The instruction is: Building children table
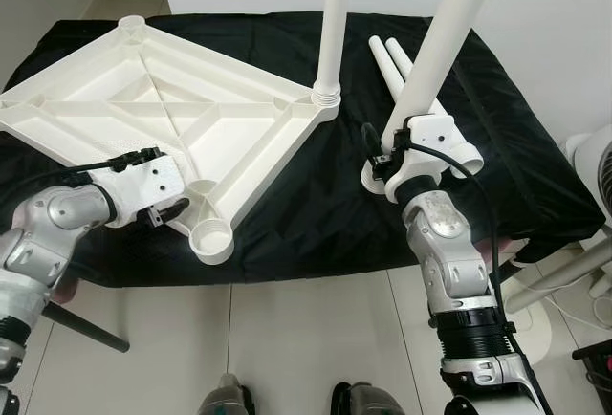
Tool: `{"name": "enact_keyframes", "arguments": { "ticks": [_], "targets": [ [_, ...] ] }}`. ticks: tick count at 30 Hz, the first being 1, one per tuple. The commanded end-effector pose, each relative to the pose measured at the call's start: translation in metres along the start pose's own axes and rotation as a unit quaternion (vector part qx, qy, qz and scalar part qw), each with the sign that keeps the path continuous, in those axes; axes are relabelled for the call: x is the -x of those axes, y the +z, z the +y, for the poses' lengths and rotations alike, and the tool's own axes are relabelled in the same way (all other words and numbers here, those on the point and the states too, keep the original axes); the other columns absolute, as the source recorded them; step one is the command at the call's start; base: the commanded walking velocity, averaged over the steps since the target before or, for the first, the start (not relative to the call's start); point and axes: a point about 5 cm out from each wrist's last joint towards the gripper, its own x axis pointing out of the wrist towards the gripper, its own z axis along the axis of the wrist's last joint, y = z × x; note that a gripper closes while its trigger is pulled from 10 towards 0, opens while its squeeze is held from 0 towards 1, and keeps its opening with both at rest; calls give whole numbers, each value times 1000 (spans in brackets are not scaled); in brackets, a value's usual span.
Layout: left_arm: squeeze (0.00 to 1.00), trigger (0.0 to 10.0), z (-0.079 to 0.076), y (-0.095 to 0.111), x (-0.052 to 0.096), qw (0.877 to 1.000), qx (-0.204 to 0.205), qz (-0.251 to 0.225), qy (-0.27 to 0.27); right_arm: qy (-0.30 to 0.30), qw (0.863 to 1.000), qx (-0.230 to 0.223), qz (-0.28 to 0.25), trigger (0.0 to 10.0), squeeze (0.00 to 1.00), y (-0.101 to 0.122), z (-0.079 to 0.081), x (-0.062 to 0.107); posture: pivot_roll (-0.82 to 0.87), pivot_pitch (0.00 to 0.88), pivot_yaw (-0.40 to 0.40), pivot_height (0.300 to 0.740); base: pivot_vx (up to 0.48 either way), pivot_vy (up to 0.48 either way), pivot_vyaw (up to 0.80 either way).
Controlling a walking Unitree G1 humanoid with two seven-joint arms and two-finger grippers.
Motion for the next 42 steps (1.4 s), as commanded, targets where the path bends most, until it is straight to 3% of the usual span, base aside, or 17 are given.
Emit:
{"name": "enact_keyframes", "arguments": {
  "ticks": [1, 7, 16, 23, 26, 28, 34, 36, 42],
  "targets": [
    [0, 10000, -14, 7, -9, 1000, 2, -17, -13, 1, 1000, -4, -8, 10000, 0, 3, 0, 2, -6, 94, 25, 740, 0, 0, 0],
    [0, 10000, -25, 35, -26, 996, 26, -79, -19, 5, 1000, -5, -8, 10000, 0, 3, 1, 2, -15, 99, 28, 740, 0, 0, 0],
    [0, 10000, -25, 52, -36, 991, 69, -112, 9, 5, 1000, -6, -4, 10000, 0, 2, 3, 5, -28, 103, 36, 740, 0, 0, 0],
    [0, 10000, -31, 63, -41, 986, 95, -137, -7, 5, 1000, -6, -1, 10000, 0, 0, 3, 7, -27, 101, 33, 740, 0, 0, 0],
    [0, 10000, -30, 62, -41, 984, 110, -142, -17, 8, 1000, -5, -1, 10000, 0, 0, 4, 7, -26, 100, 34, 740, 0, 0, 0],
    [0, 10000, -21, 55, -37, 977, 144, -154, -40, 17, 1000, -4, -3, 10000, 0, 0, 5, 7, -24, 102, 32, 740, 0, 0, 0],
    [0, 10000, 2, 42, -25, 972, 156, -160, -68, 60, 998, -10, -13, 10000, 0, 3, 15, 11, -26, 118, 35, 740, 0, 0, 0],
    [0, 10000, 9, 31, -22, 978, 142, -132, -81, 101, 995, -13, -15, 10000, 0, 2, 24, 19, -28, 127, 36, 740, 0, 0, 0],
    [0, 10000, 10, 22, -18, 979, 128, -108, -114, 123, 992, -11, -10, 10000, 0, 0, 29, 25, -37, 140, 35, 740, 0, 0, 0]
  ]
}}
